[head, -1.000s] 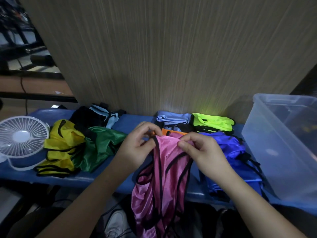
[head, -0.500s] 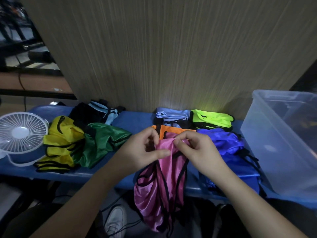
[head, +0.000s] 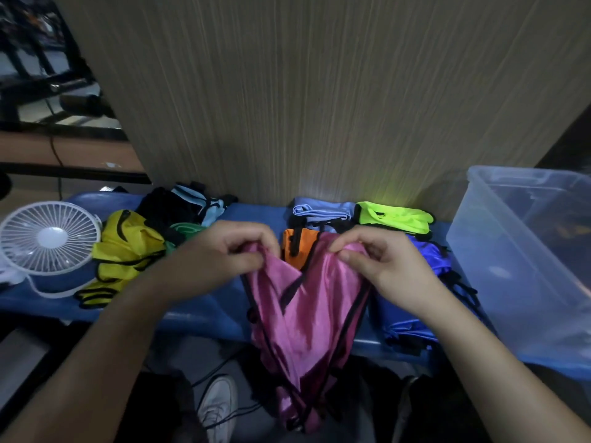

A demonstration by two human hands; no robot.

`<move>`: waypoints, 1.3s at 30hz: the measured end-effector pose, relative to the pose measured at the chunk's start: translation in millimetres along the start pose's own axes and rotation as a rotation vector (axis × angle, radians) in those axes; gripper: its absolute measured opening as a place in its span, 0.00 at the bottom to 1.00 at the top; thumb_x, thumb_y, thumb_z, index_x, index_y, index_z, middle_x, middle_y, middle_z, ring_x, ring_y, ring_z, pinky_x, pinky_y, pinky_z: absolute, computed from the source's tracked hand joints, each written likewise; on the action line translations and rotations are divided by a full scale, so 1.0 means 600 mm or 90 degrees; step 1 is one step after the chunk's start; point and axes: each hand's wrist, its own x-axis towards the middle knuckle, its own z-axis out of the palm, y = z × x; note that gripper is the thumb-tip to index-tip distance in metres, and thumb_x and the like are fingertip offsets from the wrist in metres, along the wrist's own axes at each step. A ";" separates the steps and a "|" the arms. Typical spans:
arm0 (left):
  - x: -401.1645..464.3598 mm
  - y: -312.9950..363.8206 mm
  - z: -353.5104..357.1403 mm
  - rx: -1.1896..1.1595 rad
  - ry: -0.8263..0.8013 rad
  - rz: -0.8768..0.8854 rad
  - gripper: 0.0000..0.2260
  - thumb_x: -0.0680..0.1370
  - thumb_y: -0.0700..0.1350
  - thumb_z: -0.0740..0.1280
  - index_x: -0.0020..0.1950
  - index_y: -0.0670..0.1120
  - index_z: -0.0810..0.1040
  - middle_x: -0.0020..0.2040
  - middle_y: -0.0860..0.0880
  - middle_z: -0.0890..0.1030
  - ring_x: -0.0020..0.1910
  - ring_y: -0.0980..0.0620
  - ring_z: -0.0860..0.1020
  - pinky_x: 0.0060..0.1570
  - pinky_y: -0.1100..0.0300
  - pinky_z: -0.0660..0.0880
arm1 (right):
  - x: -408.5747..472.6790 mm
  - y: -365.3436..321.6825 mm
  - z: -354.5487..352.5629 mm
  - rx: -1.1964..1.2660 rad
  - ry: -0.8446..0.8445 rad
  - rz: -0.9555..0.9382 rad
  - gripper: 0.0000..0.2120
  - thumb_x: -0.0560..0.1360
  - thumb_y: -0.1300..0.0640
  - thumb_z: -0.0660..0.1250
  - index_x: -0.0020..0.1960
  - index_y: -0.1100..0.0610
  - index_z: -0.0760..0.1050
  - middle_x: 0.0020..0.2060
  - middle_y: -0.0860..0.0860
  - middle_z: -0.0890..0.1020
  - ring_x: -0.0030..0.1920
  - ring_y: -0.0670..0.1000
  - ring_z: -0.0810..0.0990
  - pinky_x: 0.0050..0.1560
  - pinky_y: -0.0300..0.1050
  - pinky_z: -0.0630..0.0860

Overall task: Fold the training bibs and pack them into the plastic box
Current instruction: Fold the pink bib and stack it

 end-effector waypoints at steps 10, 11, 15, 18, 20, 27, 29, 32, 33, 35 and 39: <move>-0.071 0.024 -0.063 0.233 0.295 0.074 0.21 0.76 0.27 0.64 0.36 0.53 0.77 0.52 0.52 0.76 0.56 0.51 0.74 0.61 0.70 0.64 | -0.053 -0.086 -0.069 -0.137 0.024 -0.036 0.15 0.77 0.73 0.66 0.49 0.54 0.82 0.41 0.35 0.82 0.40 0.35 0.78 0.42 0.26 0.68; -0.076 0.032 -0.068 0.303 0.333 0.058 0.21 0.75 0.26 0.65 0.36 0.53 0.78 0.53 0.54 0.74 0.57 0.52 0.71 0.61 0.74 0.60 | -0.058 -0.094 -0.076 -0.154 0.033 -0.048 0.16 0.77 0.72 0.67 0.49 0.50 0.81 0.43 0.35 0.83 0.41 0.37 0.78 0.43 0.28 0.68; -0.099 0.058 -0.089 0.376 0.403 0.003 0.24 0.73 0.26 0.63 0.36 0.56 0.80 0.52 0.56 0.72 0.56 0.56 0.72 0.59 0.67 0.67 | -0.067 -0.117 -0.106 -0.163 0.077 -0.040 0.21 0.76 0.69 0.70 0.53 0.41 0.78 0.41 0.44 0.84 0.38 0.49 0.79 0.41 0.42 0.74; -0.112 0.073 -0.091 0.432 0.426 -0.053 0.21 0.74 0.31 0.62 0.38 0.59 0.79 0.45 0.59 0.78 0.48 0.52 0.77 0.49 0.53 0.74 | -0.067 -0.128 -0.115 -0.113 0.088 -0.016 0.22 0.76 0.71 0.68 0.52 0.42 0.78 0.40 0.49 0.84 0.34 0.54 0.76 0.36 0.46 0.72; -0.117 0.081 -0.087 0.456 0.452 -0.108 0.17 0.75 0.36 0.64 0.39 0.59 0.79 0.37 0.59 0.78 0.39 0.50 0.76 0.39 0.53 0.72 | -0.065 -0.133 -0.115 -0.103 0.102 -0.007 0.22 0.76 0.72 0.66 0.50 0.43 0.78 0.43 0.50 0.84 0.37 0.60 0.79 0.39 0.55 0.74; -0.113 0.078 -0.088 0.478 0.398 -0.196 0.05 0.76 0.46 0.67 0.45 0.56 0.81 0.45 0.49 0.82 0.48 0.45 0.79 0.43 0.53 0.72 | -0.064 -0.155 -0.100 -0.028 0.125 0.075 0.19 0.73 0.75 0.61 0.44 0.53 0.82 0.40 0.62 0.83 0.31 0.56 0.72 0.32 0.50 0.69; -0.109 0.068 -0.084 0.439 0.370 -0.199 0.03 0.77 0.49 0.70 0.44 0.54 0.82 0.42 0.51 0.84 0.46 0.47 0.80 0.42 0.54 0.72 | -0.064 -0.154 -0.091 -0.008 0.125 0.113 0.18 0.75 0.73 0.61 0.43 0.54 0.84 0.38 0.68 0.81 0.28 0.57 0.72 0.28 0.47 0.72; -0.111 0.049 -0.078 0.413 0.325 -0.211 0.12 0.73 0.64 0.69 0.41 0.57 0.81 0.39 0.54 0.82 0.44 0.51 0.79 0.46 0.51 0.76 | -0.063 -0.155 -0.075 0.002 0.114 0.158 0.18 0.77 0.71 0.60 0.45 0.54 0.85 0.33 0.61 0.80 0.26 0.58 0.75 0.27 0.48 0.77; -0.111 0.043 -0.077 0.435 0.327 -0.195 0.15 0.71 0.68 0.66 0.40 0.58 0.81 0.39 0.55 0.81 0.45 0.52 0.78 0.48 0.51 0.76 | -0.064 -0.157 -0.070 0.013 0.103 0.170 0.18 0.77 0.72 0.60 0.46 0.55 0.85 0.33 0.59 0.80 0.27 0.59 0.77 0.28 0.49 0.79; -0.107 0.039 -0.068 0.520 0.358 -0.138 0.17 0.71 0.68 0.64 0.38 0.57 0.81 0.43 0.58 0.80 0.50 0.52 0.74 0.55 0.54 0.67 | -0.070 -0.166 -0.059 0.054 0.072 0.190 0.17 0.78 0.73 0.58 0.51 0.60 0.83 0.35 0.60 0.80 0.29 0.58 0.80 0.30 0.50 0.82; -0.092 0.063 -0.055 0.492 0.384 -0.088 0.15 0.76 0.61 0.66 0.35 0.53 0.77 0.39 0.56 0.80 0.45 0.52 0.76 0.51 0.54 0.69 | -0.080 -0.175 -0.045 0.090 -0.001 0.213 0.23 0.76 0.75 0.50 0.52 0.64 0.83 0.39 0.61 0.84 0.36 0.56 0.82 0.33 0.45 0.79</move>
